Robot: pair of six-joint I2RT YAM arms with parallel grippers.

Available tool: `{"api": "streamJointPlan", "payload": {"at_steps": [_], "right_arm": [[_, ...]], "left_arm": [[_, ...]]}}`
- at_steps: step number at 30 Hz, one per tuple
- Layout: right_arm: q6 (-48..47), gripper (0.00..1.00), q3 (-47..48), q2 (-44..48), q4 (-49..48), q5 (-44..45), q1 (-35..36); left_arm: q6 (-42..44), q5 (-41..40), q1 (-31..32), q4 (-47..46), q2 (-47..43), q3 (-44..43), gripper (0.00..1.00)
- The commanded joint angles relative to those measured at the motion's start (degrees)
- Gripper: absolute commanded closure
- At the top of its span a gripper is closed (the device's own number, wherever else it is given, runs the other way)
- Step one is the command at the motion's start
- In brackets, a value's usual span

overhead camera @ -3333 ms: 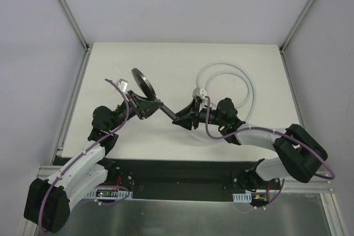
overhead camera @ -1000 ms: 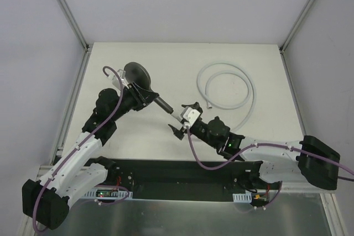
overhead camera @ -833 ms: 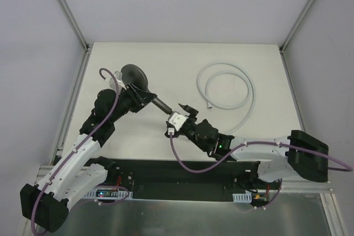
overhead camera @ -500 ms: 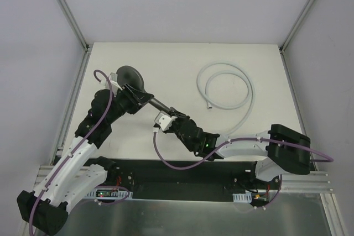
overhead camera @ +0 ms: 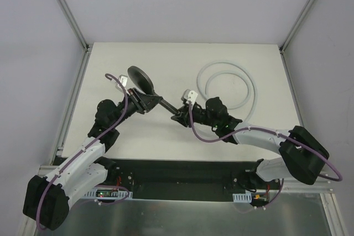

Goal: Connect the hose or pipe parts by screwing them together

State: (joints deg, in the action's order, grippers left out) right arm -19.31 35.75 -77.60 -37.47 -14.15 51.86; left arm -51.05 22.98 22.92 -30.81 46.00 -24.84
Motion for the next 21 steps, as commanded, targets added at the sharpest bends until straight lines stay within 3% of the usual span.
{"api": "streamJointPlan", "payload": {"at_steps": [1, 3, 6, 10, 11, 13, 17, 21], "right_arm": [[14.6, 0.99, 0.4, -0.4, -7.3, -19.7, -6.1], [16.8, 0.99, -0.8, -1.0, -9.2, -22.9, -7.3], [16.7, 0.74, -1.6, -1.0, -9.3, -18.7, -8.2], [12.9, 0.27, -7.2, 6.3, -7.7, -5.9, -6.5], [11.5, 0.22, -8.1, 7.9, -7.4, -0.8, -5.5], [5.3, 0.15, -8.7, 12.2, -3.8, 5.1, -1.9], [-7.7, 0.14, -6.1, 15.3, 1.9, 26.9, 6.8], [-18.1, 0.15, -2.5, 13.5, 2.8, 37.3, 13.4]], "left_arm": [[7.3, 10.3, 0.5, -19.6, 1.1, 2.0, 1.00], [8.9, 10.1, 0.5, -20.7, 1.8, 2.2, 1.00], [8.9, 7.7, 0.5, -19.8, 2.0, 1.7, 1.00], [6.9, 3.4, 0.5, -7.5, 1.4, -2.2, 1.00], [6.4, 1.6, 0.5, -4.7, 0.9, -3.1, 1.00], [4.9, -3.3, 0.5, 0.8, 0.2, -5.8, 1.00], [0.0, -9.3, 0.5, 15.7, -0.6, -11.8, 1.00], [-6.0, -10.9, 0.5, 23.3, -0.5, -15.8, 1.00]]}}
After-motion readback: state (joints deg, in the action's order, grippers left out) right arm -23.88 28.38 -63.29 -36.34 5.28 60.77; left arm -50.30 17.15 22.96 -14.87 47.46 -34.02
